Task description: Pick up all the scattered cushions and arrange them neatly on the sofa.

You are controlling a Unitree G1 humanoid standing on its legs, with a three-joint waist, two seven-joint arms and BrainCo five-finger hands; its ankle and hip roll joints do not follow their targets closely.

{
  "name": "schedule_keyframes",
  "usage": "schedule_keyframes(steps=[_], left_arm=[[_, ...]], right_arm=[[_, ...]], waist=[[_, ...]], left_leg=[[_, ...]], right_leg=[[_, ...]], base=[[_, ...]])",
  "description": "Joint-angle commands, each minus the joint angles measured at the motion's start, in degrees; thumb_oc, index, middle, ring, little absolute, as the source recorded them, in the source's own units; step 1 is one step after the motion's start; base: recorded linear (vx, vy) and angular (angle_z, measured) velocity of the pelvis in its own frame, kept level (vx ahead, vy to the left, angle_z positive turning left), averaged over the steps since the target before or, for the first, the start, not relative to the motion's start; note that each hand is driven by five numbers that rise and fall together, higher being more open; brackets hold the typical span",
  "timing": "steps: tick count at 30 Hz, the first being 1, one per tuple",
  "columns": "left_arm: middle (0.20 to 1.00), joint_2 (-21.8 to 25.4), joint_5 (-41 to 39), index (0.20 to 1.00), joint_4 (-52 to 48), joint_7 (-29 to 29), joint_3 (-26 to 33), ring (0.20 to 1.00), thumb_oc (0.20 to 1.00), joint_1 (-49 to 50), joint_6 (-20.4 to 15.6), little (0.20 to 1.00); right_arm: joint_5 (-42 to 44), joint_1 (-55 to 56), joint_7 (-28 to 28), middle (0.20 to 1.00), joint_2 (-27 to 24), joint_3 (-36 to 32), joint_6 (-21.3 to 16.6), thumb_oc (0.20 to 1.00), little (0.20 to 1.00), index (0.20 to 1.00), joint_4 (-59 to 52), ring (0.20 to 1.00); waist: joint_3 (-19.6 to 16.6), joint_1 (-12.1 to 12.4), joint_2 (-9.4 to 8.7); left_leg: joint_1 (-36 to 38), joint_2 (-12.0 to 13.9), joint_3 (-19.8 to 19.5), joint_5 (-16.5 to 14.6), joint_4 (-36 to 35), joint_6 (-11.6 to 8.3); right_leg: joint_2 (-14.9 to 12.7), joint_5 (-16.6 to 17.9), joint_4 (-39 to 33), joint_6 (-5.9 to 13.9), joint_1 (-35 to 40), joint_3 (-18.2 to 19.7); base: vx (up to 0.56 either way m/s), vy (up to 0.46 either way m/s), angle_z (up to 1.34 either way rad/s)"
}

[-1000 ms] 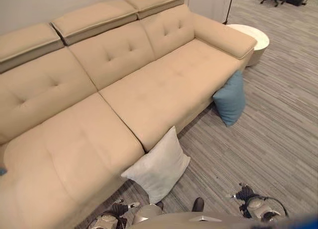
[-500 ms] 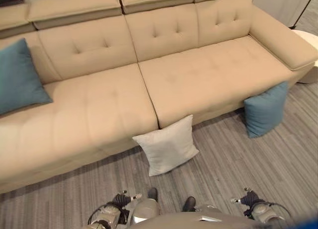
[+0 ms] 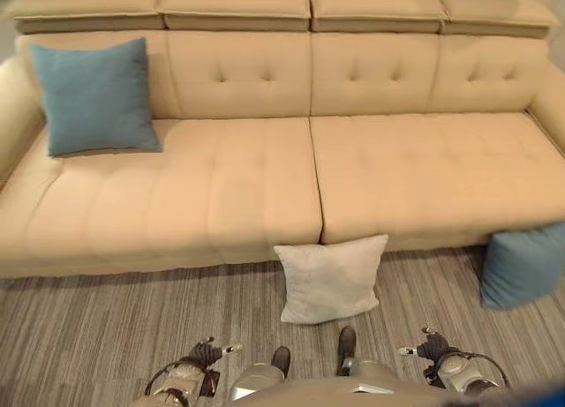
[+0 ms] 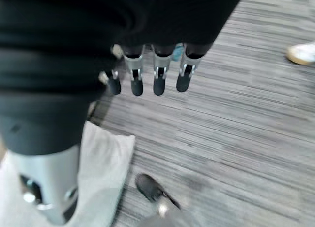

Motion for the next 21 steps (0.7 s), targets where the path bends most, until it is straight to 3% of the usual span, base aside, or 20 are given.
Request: schedule_keyframes(steps=[1,4,8,14,21], left_arm=[[1.000,-0.2,-0.9,1.000,0.3,0.4,0.6,1.000,1.000,-3.1,-0.9,1.000],[1.000,-0.6,-1.6,1.000,-0.7,0.3,0.3,1.000,1.000,-3.8,-1.2,1.000],[1.000,-1.2,-2.9,1.000,-3.3,0.2,-0.3,1.000,1.000,-4.5,-1.7,1.000],[1.000,-0.3,-3.3,1.000,-4.7,0.5,0.2,1.000,1.000,-4.5,-1.8,1.000],[1.000,2.6,-10.3,1.000,-11.1,3.2,1.5,1.000,1.000,-7.6,-4.3,1.000]], right_arm=[[1.4,-1.3,-1.0,1.000,-3.2,0.1,-1.5,1.000,1.000,1.000,-2.7,1.000],[1.5,-1.3,-1.1,1.000,-3.8,0.3,-1.7,1.000,1.000,1.000,-2.8,1.000],[1.7,-1.2,-1.0,1.000,-4.2,0.4,-1.8,1.000,1.000,1.000,-3.2,1.000],[1.7,-1.3,-1.2,1.000,-3.5,0.5,-1.9,1.000,1.000,1.000,-3.5,1.000],[3.8,-5.4,-3.8,1.000,-4.9,-0.2,-2.7,1.000,1.000,1.000,-8.7,1.000]], waist=[[1.7,0.1,-1.14],[2.2,-0.1,-1.69],[2.2,-1.2,-1.95],[1.0,-1.4,-2.21],[4.7,-1.7,-2.07]], left_leg=[[-4.6,2.5,4.6,-0.4,3.8,-3.30],[-7.2,3.1,7.1,-0.2,6.9,-3.87],[-9.0,4.5,16.0,-0.4,8.6,-3.16],[-7.3,4.2,16.3,-0.1,4.7,-2.47],[-13.1,3.5,16.2,-1.4,8.3,-1.19]], right_leg=[[-1.1,-4.1,3.4,3.36,1.0,-2.1],[-1.1,-4.5,1.5,2.68,3.0,-4.6],[-1.0,-4.8,0.0,2.43,4.4,-7.0],[-0.6,-4.9,0.1,2.69,3.5,-5.9],[-1.6,-5.1,6.3,2.16,-5.0,-3.1]], base=[[0.06,-0.259,0.77],[0.02,-0.118,0.57],[0.02,-0.032,0.58],[0.07,0.032,-0.10],[-0.08,0.056,-0.15]])
